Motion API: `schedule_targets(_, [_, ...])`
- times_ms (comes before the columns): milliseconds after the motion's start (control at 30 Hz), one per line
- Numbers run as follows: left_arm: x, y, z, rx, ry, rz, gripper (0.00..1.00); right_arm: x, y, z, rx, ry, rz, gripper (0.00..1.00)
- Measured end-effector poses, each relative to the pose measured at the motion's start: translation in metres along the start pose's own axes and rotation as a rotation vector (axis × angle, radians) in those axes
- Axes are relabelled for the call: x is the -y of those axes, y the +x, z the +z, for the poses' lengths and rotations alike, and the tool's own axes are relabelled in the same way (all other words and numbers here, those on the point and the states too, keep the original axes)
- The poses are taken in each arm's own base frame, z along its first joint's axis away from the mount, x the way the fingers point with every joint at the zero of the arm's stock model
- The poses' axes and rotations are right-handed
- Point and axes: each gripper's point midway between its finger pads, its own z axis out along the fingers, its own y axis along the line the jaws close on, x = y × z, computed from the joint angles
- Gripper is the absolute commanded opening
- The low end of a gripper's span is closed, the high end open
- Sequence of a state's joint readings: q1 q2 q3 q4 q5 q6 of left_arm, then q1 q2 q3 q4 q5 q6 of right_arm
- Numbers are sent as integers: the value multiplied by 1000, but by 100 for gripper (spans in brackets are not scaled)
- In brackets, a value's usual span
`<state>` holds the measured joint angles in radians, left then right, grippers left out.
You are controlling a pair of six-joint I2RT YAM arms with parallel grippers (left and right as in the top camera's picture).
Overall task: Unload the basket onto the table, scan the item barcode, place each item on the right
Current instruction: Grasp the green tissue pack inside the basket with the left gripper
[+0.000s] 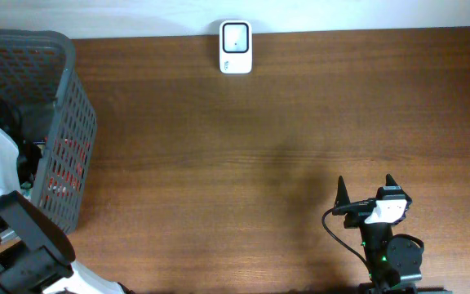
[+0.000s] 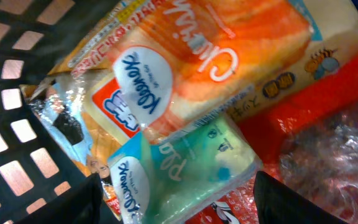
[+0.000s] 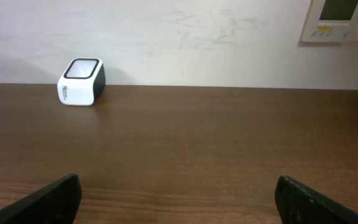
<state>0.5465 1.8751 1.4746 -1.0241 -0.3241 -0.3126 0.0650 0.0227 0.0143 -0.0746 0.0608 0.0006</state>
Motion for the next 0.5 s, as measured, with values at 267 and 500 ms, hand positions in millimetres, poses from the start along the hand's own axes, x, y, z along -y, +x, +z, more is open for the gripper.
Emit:
schedule_targets(267, [16, 12, 17, -76, 56, 86, 16, 0, 0, 0, 0, 0, 0, 98])
schedule_targets(500, [11, 16, -1, -145, 51, 110, 0, 0, 0, 0, 0, 0, 0, 98])
